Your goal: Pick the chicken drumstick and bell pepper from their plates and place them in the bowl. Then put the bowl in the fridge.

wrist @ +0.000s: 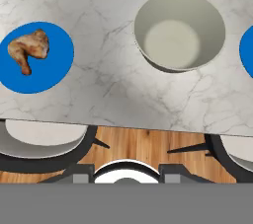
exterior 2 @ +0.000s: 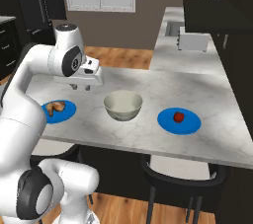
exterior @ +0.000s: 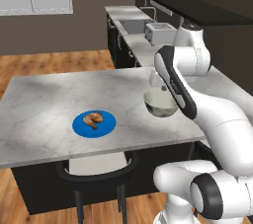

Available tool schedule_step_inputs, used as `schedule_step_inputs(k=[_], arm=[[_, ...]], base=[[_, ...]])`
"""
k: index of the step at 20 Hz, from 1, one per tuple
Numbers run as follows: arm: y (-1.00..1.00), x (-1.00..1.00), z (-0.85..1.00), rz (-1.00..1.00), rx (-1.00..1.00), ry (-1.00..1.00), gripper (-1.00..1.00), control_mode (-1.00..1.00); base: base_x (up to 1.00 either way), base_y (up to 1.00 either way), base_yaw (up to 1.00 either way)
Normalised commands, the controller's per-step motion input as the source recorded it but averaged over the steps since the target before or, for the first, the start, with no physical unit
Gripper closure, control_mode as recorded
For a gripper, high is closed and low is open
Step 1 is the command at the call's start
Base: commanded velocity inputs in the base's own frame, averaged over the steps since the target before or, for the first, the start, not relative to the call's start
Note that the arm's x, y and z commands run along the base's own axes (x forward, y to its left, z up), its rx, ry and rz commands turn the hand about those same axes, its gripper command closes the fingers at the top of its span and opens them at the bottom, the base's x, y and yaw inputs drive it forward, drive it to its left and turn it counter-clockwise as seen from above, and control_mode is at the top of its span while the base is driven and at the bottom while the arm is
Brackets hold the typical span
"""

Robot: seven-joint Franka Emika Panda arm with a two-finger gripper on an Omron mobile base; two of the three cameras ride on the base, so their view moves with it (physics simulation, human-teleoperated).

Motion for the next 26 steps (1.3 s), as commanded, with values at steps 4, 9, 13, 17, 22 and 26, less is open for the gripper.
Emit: schedule_step_inputs(k=[4, 9, 13, 17, 22, 26], arm=[[0.00, -0.07, -0.01, 0.01, -0.02, 0.00, -1.00, -1.00], [0.20, -0.26, -0.12, 0.08, -0.06, -0.03, -1.00, -1.00], [0.48, -0.12, -0.23, 0.03, -0.01, -0.02, -1.00, -1.00], [0.51, -0.01, -0.28, 0.00, 0.00, 0.00, -1.00, -1.00], [0.55, 0.03, -0.33, 0.00, 0.00, 0.00, -1.00, -1.00], [0.54, 0.11, -0.28, 0.06, 0.00, -0.02, -1.00, -1.00]], base=[[0.00, 0.00, 0.00], [0.00, 0.00, 0.00], [0.00, 0.00, 0.00], [0.00, 0.00, 0.00], [0.00, 0.00, 0.00], [0.00, 0.00, 0.00]])
